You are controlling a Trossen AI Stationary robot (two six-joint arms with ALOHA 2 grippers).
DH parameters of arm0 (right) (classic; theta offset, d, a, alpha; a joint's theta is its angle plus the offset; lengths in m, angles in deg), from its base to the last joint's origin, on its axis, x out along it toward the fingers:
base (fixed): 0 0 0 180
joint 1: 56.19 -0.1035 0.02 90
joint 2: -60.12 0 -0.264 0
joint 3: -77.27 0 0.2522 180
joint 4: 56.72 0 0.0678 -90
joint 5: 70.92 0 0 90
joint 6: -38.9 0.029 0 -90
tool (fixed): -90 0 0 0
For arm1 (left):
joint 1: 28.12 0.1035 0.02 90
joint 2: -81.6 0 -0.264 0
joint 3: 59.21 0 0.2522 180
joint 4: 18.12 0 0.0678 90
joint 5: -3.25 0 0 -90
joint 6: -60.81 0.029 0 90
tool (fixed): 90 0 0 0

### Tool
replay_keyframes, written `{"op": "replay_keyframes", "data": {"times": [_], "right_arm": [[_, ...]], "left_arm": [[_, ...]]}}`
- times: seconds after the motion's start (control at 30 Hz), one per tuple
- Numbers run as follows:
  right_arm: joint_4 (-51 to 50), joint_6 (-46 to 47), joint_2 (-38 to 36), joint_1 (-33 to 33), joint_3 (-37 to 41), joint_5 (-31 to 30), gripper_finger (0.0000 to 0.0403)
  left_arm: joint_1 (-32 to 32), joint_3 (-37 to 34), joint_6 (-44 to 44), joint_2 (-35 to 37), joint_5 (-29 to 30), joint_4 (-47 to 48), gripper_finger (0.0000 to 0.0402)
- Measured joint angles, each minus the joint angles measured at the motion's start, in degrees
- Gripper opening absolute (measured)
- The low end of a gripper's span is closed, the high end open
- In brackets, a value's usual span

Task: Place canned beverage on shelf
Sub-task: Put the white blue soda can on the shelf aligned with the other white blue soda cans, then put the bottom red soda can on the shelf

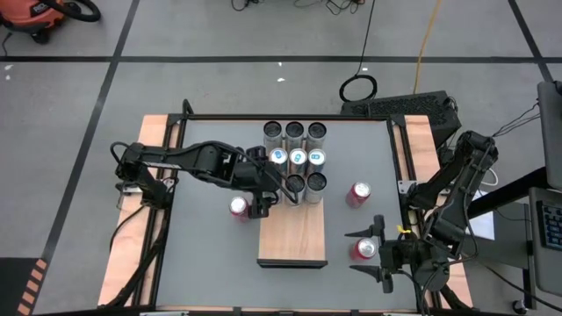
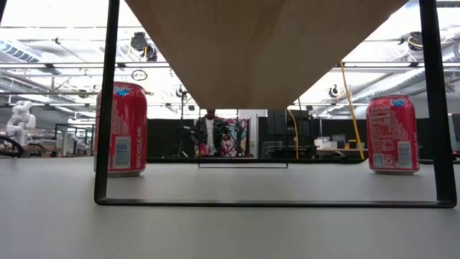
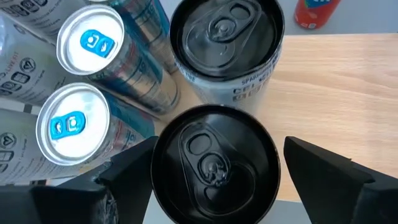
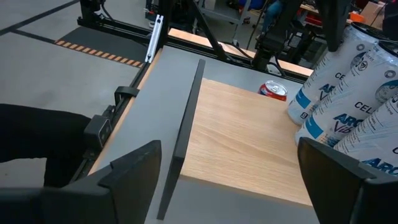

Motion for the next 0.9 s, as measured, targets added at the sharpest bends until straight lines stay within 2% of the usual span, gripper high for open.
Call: {"op": "replay_keyframes", "data": {"times": [0.4,0.7,0.83,0.9], "right_arm": [[0.0,0.2,0.0,0.0,0.0,0.0,0.0313],[0.9,3.9,0.0,0.0,0.0,0.0,0.0313],[0.9,6.7,0.0,-0.6,0.0,0.2,0.0313],[1.0,8.3,0.0,-0.9,0.0,2.2,0.0313]], "left_arm": [[-1.0,0.9,1.0,0.0,0.5,-1.2,0.0329],[-2.9,6.2,0.8,0.0,5.7,-1.4,0.0329],[-4.8,8.6,-2.0,0.1,7.7,-0.4,0.0329],[-6.2,9.8,-5.9,0.1,8.2,0.9,0.0329]]}}
